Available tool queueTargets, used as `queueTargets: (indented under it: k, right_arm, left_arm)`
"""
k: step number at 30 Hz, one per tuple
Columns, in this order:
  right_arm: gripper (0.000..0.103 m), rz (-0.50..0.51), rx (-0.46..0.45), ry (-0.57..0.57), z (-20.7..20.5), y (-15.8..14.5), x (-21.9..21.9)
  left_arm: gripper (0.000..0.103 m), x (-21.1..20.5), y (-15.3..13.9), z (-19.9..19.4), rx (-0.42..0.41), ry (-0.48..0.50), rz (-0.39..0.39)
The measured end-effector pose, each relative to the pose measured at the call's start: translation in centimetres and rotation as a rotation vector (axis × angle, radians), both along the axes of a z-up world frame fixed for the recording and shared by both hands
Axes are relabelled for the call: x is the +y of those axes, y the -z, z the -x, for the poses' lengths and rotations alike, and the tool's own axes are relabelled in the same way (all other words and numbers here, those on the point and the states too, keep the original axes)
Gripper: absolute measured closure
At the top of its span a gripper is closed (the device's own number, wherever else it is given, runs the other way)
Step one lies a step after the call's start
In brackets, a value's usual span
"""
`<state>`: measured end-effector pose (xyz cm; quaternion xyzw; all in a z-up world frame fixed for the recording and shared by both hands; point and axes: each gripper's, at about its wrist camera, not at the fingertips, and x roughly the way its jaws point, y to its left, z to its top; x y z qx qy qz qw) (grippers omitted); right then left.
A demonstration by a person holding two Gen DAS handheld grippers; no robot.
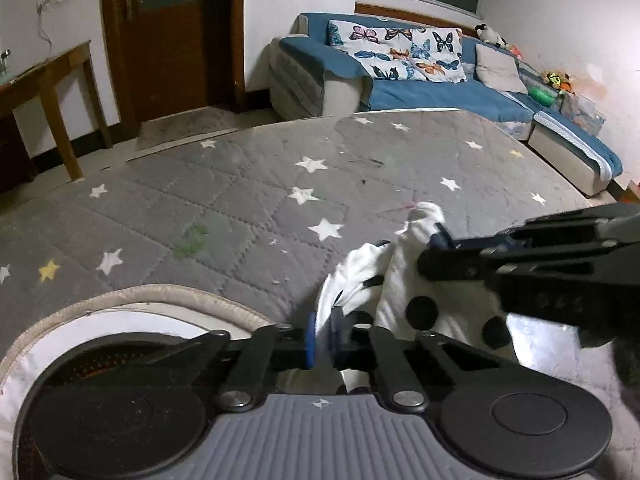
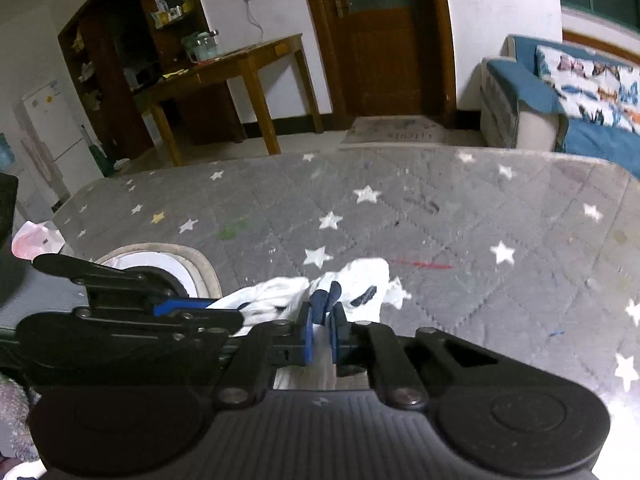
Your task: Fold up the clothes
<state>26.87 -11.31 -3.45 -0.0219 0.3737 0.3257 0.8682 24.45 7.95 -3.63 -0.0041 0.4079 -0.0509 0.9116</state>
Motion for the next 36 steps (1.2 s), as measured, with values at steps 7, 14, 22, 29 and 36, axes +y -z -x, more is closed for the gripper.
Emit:
queueTargets:
  k: [7, 14, 22, 29, 36]
  right_arm:
    - [0.098, -0.004, -0.121, 0.058, 0.3, -3.5, -2.6]
    - [0.098, 0.078, -0.136, 0.197, -1.2, -3.1, -6.8]
    - [0.079, 0.256, -0.055, 0.319, -2.5, 0.7, -9.6]
    - [0.067, 0.254, -0.194, 0.328, -1.3, -2.0, -7.9]
    - [0.064, 0.203, -0.162, 0.266, -2.2, -1.7, -6.7]
  left_arm:
    - [0.099, 5.6, -1.7, 1.6, -0.044, -0.151, 0.035]
    - [0.099, 13.7, -1.9, 3.9, -0.036, -0.352, 0.015]
    - [0.089, 18.6, -0.6, 6.0, 0.042, -0.46, -0.046]
    - [0.089, 17.7, -3.8, 6.2, -0.064, -0.444, -0.066]
    - [0.084, 13.6, -3.2, 5.1, -0.05, -0.316, -0.017]
